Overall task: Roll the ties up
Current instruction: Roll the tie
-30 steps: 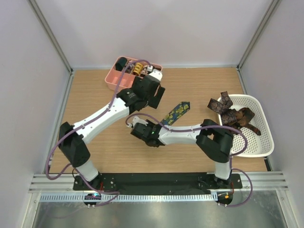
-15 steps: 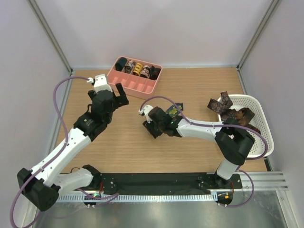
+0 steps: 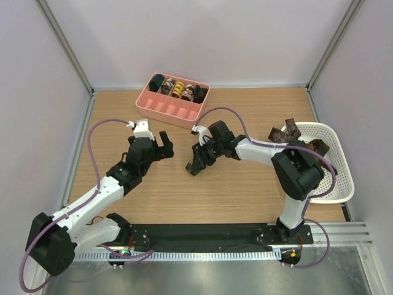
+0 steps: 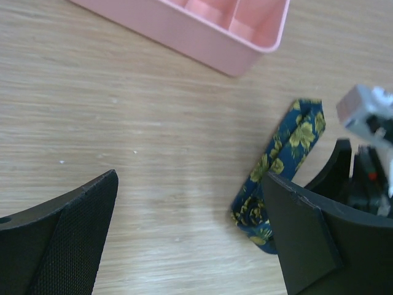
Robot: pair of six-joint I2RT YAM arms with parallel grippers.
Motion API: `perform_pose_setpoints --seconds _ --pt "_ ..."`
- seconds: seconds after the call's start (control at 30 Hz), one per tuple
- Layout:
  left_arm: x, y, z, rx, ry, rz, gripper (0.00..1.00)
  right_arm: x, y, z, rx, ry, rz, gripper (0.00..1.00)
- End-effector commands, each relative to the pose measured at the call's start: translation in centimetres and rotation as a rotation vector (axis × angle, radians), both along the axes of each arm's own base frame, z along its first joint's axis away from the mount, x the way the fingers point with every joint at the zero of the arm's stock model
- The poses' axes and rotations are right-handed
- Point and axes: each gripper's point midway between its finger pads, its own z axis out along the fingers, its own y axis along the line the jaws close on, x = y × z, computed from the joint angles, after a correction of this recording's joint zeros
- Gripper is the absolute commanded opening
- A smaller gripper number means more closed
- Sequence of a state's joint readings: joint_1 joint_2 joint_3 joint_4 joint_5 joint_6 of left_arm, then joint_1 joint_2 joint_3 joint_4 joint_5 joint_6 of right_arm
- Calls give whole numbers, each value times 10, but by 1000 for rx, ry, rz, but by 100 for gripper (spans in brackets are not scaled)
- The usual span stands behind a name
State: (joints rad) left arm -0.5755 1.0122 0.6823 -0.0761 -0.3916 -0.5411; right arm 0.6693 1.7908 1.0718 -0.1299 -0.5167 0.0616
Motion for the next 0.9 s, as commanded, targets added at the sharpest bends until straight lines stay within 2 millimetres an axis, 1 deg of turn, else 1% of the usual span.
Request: perform_pose_setpoints --seconds 0.0,0.03,0.07,0.13,0.17,0.23,0.27,0.3,0.37,0.43,0.5,0.53,0.57,0.63,0.7,0.73,0.8,0.83,0.87 --pt "6 -25 8 -61 -92 -117 100 -23 -1 -12 61 185 66 18" --pt "2 -26 -7 -51 -73 -140 100 -17 -5 -11 76 197 48 18" --pt "3 -30 -3 -44 -111 -174 100 -17 -5 -16 82 221 49 18" --pt "-1 -38 -11 -39 -119 -234 100 -14 -5 -15 105 249 50 17" --pt "-3 -41 -18 -34 -123 -259 100 -13 -5 -18 112 266 50 17" --pt "-6 -48 -25 -1 -127 -319 100 -10 -3 -16 142 289 60 18" --pt "-7 -51 -31 15 -123 -338 100 -10 -3 -21 143 311 61 18" --pt "-9 -55 -35 37 -126 -371 100 -9 -2 -20 152 320 66 17" --pt "-15 -67 -43 51 -136 -451 100 -6 -2 -18 165 336 68 18" --pt "-21 -78 -47 108 -163 -527 100 -2 -1 -21 171 347 71 18" --pt "-29 -95 -53 174 -181 -637 100 -1 -2 -25 171 369 68 18" --pt "-29 -98 -59 200 -161 -659 100 1 -1 -23 181 374 64 18" --pt "-31 -98 -62 220 -158 -676 100 2 -2 -24 182 379 62 18" --pt "-29 -102 -67 247 -140 -695 100 4 -2 -28 181 392 57 18" --pt "-33 -107 -74 251 -123 -745 100 8 -2 -29 187 405 50 17" --pt "-34 -109 -75 257 -123 -759 100 8 -2 -32 187 417 49 17" --pt "-38 -115 -79 253 -117 -808 100 12 -2 -30 201 423 49 17" --pt "-38 -116 -84 260 -101 -817 100 12 -2 -31 203 431 51 17" --pt "-36 -117 -85 270 -97 -819 100 12 -1 -30 211 435 58 17"
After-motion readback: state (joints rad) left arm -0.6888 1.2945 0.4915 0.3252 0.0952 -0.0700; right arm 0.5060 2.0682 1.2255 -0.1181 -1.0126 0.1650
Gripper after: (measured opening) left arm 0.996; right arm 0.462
